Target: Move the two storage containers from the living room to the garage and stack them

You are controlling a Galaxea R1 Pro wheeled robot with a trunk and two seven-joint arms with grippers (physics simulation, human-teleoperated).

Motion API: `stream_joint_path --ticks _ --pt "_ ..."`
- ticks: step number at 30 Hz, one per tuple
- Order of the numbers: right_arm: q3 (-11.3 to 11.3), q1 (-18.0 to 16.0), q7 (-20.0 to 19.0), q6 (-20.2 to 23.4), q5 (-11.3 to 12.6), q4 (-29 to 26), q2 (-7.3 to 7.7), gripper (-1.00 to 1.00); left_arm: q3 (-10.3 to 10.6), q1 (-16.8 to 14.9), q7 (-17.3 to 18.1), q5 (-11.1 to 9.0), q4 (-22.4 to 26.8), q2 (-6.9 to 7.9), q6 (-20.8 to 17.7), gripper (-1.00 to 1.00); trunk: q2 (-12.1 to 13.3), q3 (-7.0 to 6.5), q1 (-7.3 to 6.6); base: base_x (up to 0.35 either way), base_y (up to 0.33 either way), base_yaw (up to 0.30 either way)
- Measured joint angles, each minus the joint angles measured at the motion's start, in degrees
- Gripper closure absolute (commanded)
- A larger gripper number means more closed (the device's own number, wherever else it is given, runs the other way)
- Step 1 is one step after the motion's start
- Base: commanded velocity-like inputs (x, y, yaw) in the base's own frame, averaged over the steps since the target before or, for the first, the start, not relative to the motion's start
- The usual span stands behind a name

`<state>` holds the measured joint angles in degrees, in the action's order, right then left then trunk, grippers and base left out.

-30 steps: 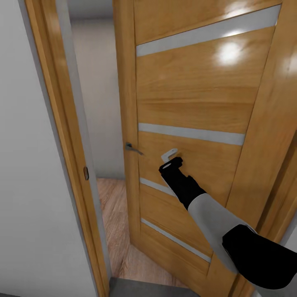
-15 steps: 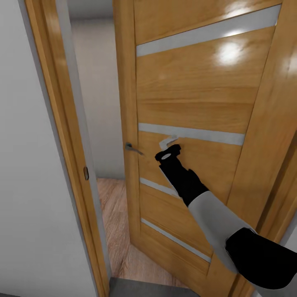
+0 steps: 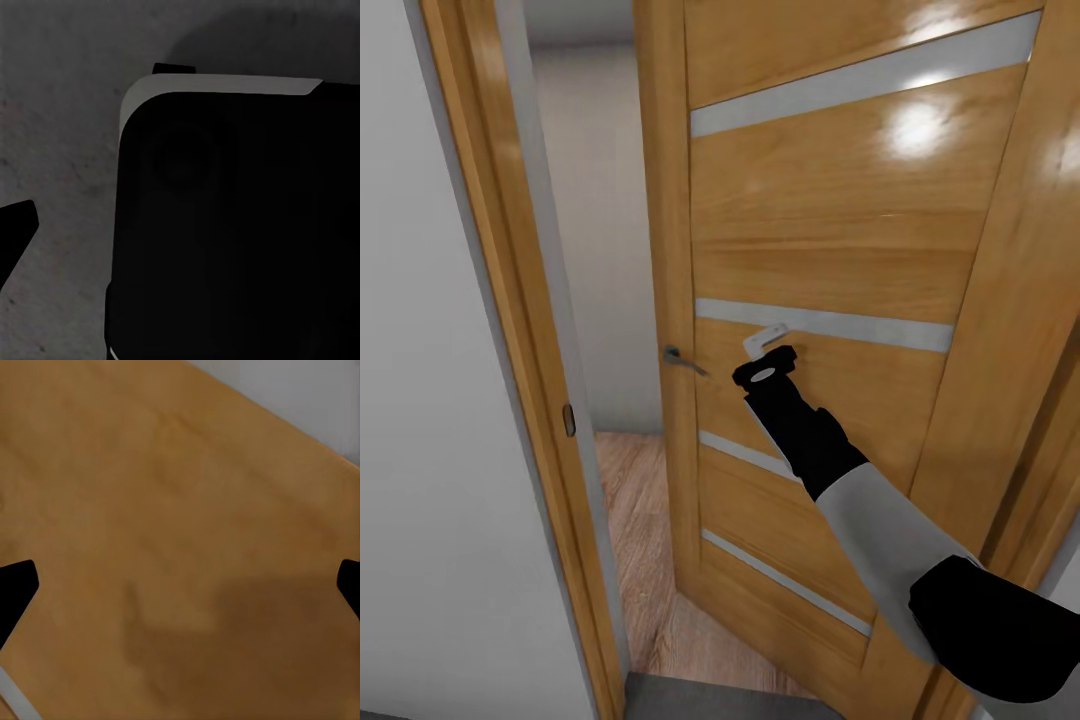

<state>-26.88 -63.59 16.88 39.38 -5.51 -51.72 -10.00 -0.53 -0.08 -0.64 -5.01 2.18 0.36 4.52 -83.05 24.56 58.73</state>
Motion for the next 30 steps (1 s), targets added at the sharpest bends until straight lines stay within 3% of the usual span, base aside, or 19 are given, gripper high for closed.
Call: stream_joint_path --ticks 8,23,30 --pt "0.04 0.0 -0.11 0.09 0.08 0.5 0.0 -1.0 0.0 0.0 -0.05 -0.02 0.0 0.03 0.1 -1.0 0.0 0.0 0.0 0.01 0.0 0.0" --pt "-0.6 0.03 0.26 -0.14 0.01 0.96 0.0 -1.0 0.08 0.0 0.23 0.07 0.0 0.01 0.1 -1.0 -0.01 0.0 -0.01 0.215 0.0 0.0" --pt "-2.03 -0.04 3.86 -1.93 -0.1 4.99 0.0 -1.0 0.09 -0.01 0.2 0.08 -0.02 0.0 0.11 -1.0 -0.01 0.0 0.0 0.009 0.0 0.0"
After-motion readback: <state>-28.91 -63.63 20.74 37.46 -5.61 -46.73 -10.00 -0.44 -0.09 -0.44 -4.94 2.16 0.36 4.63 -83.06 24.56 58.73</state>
